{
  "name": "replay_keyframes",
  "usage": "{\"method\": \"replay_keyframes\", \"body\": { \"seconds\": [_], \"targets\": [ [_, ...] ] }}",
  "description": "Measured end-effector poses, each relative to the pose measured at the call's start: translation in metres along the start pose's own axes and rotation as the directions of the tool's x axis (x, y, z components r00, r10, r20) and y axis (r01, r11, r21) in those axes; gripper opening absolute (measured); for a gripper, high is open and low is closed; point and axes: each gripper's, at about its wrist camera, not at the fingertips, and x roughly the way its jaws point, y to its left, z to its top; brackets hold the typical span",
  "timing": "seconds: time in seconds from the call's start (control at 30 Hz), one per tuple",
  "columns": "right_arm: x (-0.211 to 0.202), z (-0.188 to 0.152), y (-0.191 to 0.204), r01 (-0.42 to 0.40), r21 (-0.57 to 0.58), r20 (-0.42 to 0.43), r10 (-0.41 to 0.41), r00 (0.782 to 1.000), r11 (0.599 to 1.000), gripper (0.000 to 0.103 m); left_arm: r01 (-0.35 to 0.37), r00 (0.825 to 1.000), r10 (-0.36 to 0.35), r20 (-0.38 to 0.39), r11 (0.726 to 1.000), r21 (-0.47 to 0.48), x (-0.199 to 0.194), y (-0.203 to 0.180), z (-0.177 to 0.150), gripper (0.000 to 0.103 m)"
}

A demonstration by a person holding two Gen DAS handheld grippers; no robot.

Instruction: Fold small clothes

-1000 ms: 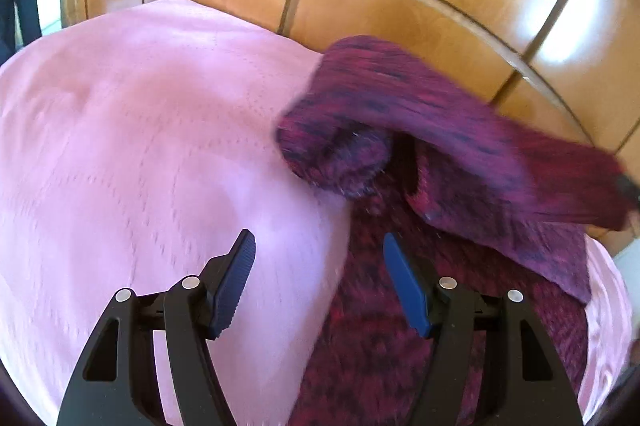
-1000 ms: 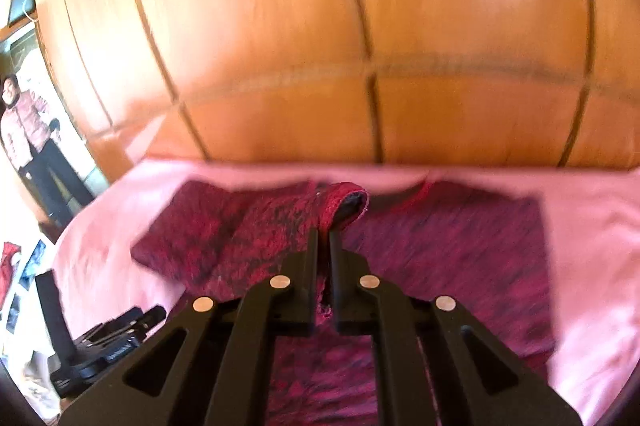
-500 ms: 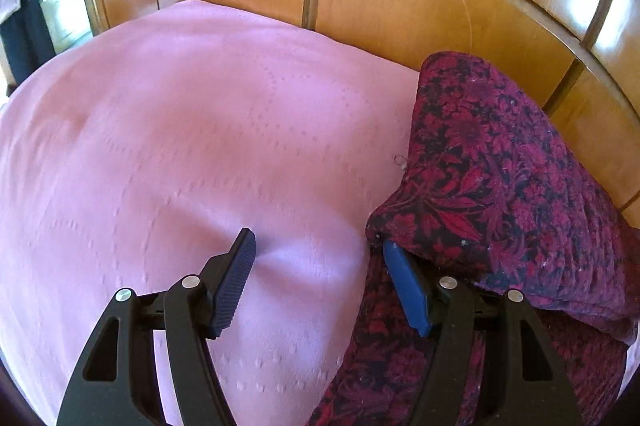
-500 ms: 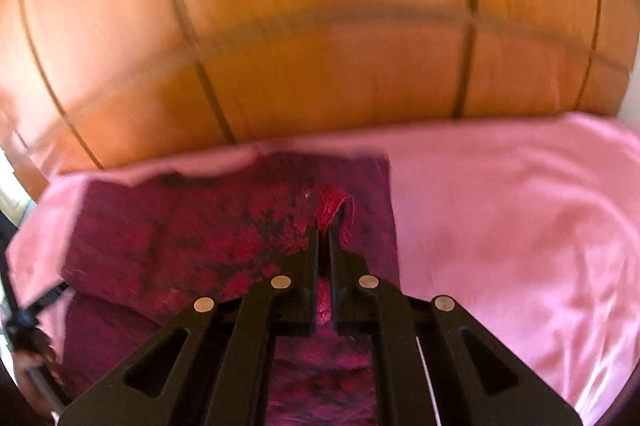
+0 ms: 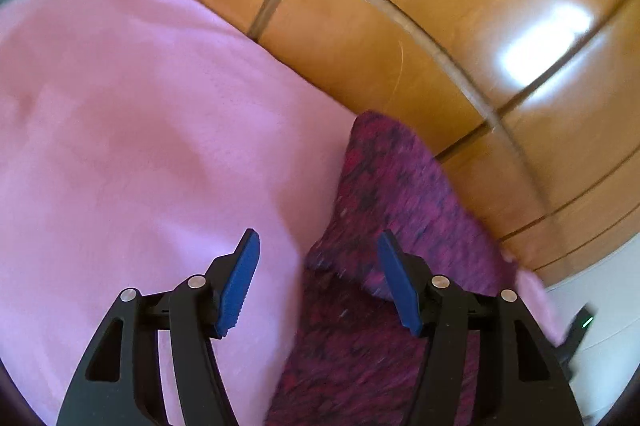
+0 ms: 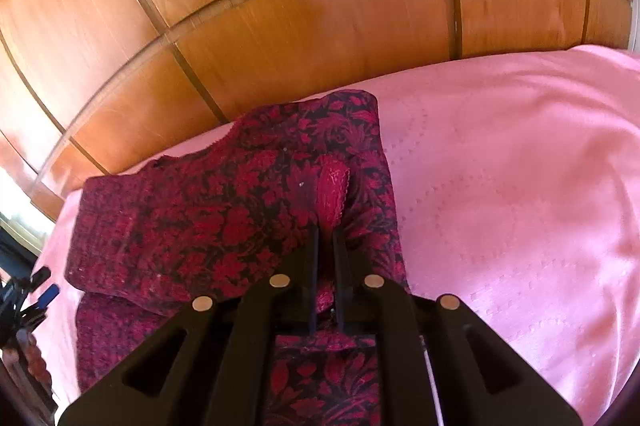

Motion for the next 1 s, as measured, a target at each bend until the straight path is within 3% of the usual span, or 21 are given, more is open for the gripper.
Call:
{"method": "replay_keyframes", "body": {
  "seconds": [0.13, 0.4, 0.43, 0.47, 0.5, 0.57, 0.63, 0.7, 0.83, 0.87, 0.9, 0.97, 1.0],
  "targets": [
    [0.001, 0.001, 0.000, -0.010, -0.004, -0.006, 0.010, 1.000, 1.000, 0.013, 0.087, 0.995, -0.090, -0.046, 0.993, -0.079, 0.021, 0.000, 0.019, 0.060],
    [0.007, 0.007, 0.010, 0.003, -0.058, -0.014, -0.003, 1.000, 0.998, 0.014, 0.112, 0.978, -0.134, -0.158, 0.983, -0.142, 0.087, -0.012, 0.051, 0.063],
    [0.009, 0.008, 0.013, 0.008, -0.072, -0.017, -0.010, 1.000, 0.997, 0.013, 0.107, 0.980, -0.126, -0.153, 0.986, -0.128, 0.091, -0.017, 0.051, 0.048],
    [0.008, 0.009, 0.017, 0.024, -0.100, -0.008, -0.024, 1.000, 0.995, 0.010, 0.110, 0.981, -0.124, -0.148, 0.989, -0.098, 0.092, -0.023, 0.052, 0.025],
    [0.006, 0.010, 0.021, 0.034, -0.122, 0.004, -0.034, 0.999, 0.992, 0.004, 0.059, 0.990, -0.064, -0.124, 0.997, -0.039, 0.088, -0.032, 0.049, 0.024],
    [-0.003, 0.008, 0.030, 0.064, -0.179, 0.039, -0.058, 0.998, 0.982, 0.004, -0.038, 0.997, 0.043, -0.064, 0.996, 0.081, 0.079, -0.047, 0.040, 0.017],
    [-0.001, 0.007, 0.032, 0.097, -0.199, 0.041, -0.090, 0.995, 0.975, 0.004, -0.152, 0.987, 0.160, -0.027, 0.972, 0.180, 0.077, -0.055, 0.020, 0.015],
    [0.017, 0.000, 0.029, 0.131, -0.210, 0.007, -0.132, 0.991, 0.969, 0.004, -0.203, 0.976, 0.216, -0.035, 0.956, 0.214, 0.087, -0.052, 0.009, 0.015],
    [0.022, 0.001, 0.023, 0.105, -0.149, -0.010, -0.108, 0.994, 0.983, 0.005, -0.273, 0.960, 0.281, 0.002, 0.929, 0.250, 0.089, -0.060, 0.005, 0.018],
    [0.020, 0.003, 0.021, 0.095, -0.134, -0.012, -0.097, 0.995, 0.986, 0.008, -0.313, 0.948, 0.315, 0.035, 0.914, 0.259, 0.083, -0.067, 0.006, 0.028],
    [0.016, 0.004, 0.019, 0.095, -0.122, -0.008, -0.097, 0.995, 0.988, 0.012, -0.329, 0.944, 0.323, 0.064, 0.906, 0.266, 0.076, -0.073, 0.007, 0.029],
    [0.005, 0.007, 0.018, 0.101, -0.124, 0.010, -0.101, 0.995, 0.987, 0.026, -0.299, 0.954, 0.282, 0.099, 0.911, 0.283, 0.063, -0.083, 0.008, 0.034],
    [-0.004, 0.008, 0.019, 0.103, -0.128, 0.034, -0.099, 0.994, 0.986, 0.038, -0.286, 0.957, 0.258, 0.133, 0.912, 0.295, 0.054, -0.087, 0.008, 0.039]
  ]
}}
